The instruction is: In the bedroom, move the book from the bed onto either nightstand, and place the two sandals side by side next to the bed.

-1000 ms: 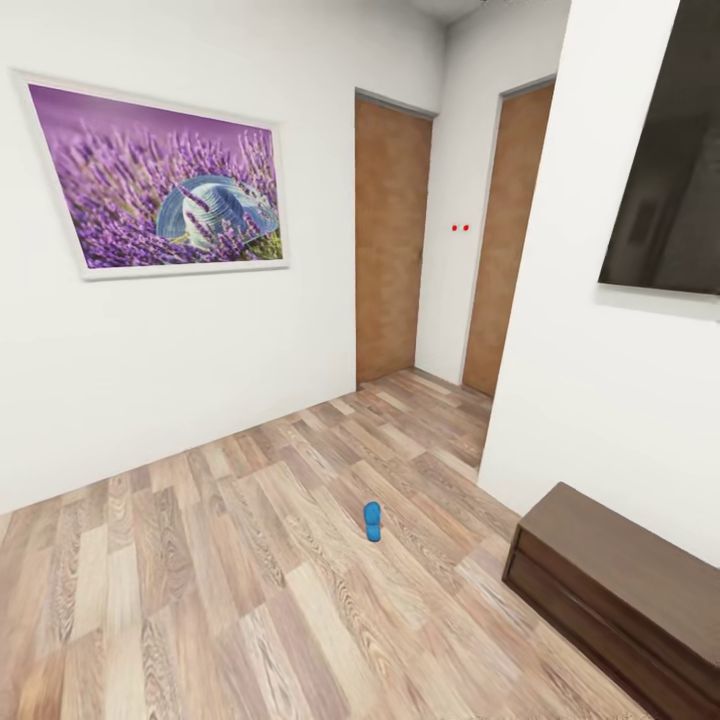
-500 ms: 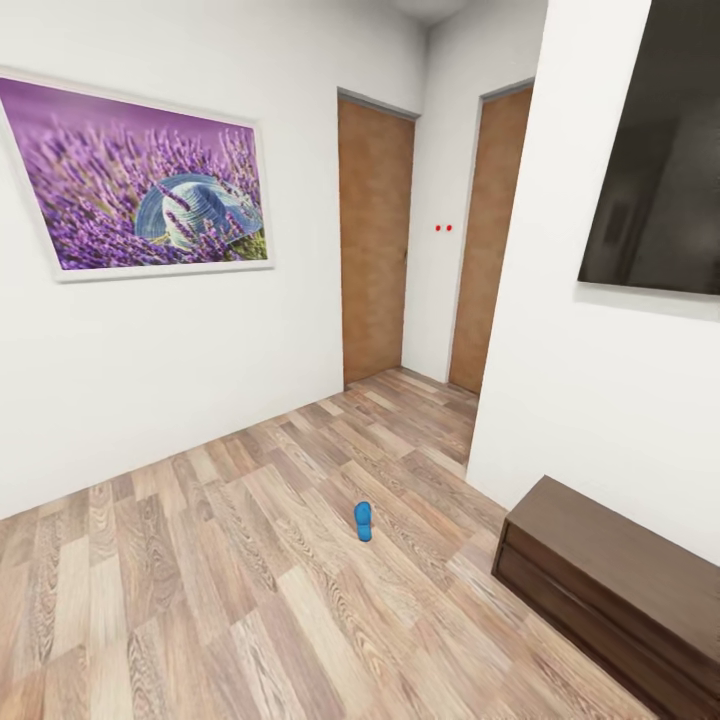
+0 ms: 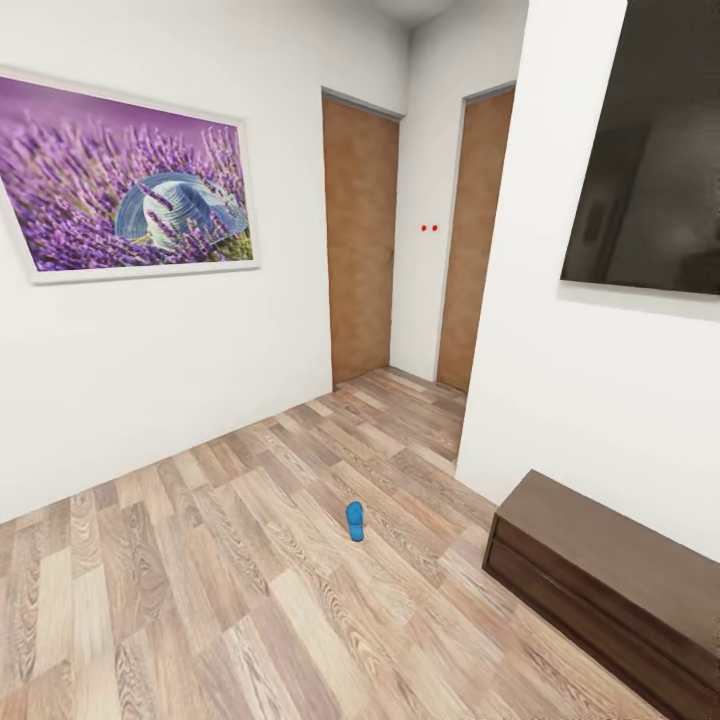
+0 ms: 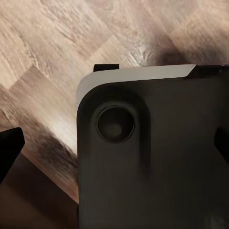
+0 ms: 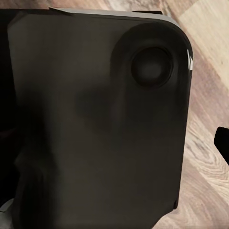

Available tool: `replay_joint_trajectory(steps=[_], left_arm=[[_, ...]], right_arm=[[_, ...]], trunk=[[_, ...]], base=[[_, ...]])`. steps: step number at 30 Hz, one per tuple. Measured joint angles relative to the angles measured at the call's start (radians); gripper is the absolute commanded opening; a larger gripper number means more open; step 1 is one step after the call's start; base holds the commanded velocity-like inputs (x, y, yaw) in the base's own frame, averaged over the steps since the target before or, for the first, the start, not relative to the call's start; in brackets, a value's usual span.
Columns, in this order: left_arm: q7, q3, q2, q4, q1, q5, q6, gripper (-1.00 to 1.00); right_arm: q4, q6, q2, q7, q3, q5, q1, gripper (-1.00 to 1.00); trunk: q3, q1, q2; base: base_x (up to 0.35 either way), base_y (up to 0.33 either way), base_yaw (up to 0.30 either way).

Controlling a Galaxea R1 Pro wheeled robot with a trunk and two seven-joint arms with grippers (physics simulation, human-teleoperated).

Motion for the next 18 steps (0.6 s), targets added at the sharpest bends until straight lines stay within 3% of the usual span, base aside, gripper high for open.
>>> replay_joint_trajectory(steps=[9,18], left_arm=[[0.000,0.000,0.000,0.000,0.000,0.000,0.000,1.00],[0.000,0.000,0.000,0.000,0.000,0.000,0.000,1.00]], right_arm=[[0.000,0.000,0.001,0.000,0.000,0.000,0.000,1.00],[0.000,0.000,0.000,0.000,0.000,0.000,0.000,1.00]], trunk=[[0.000,0.000,0.000],[0.000,0.000,0.000]], base=[[0.000,0.015,-0.061],[0.000,0.006,-0.167]])
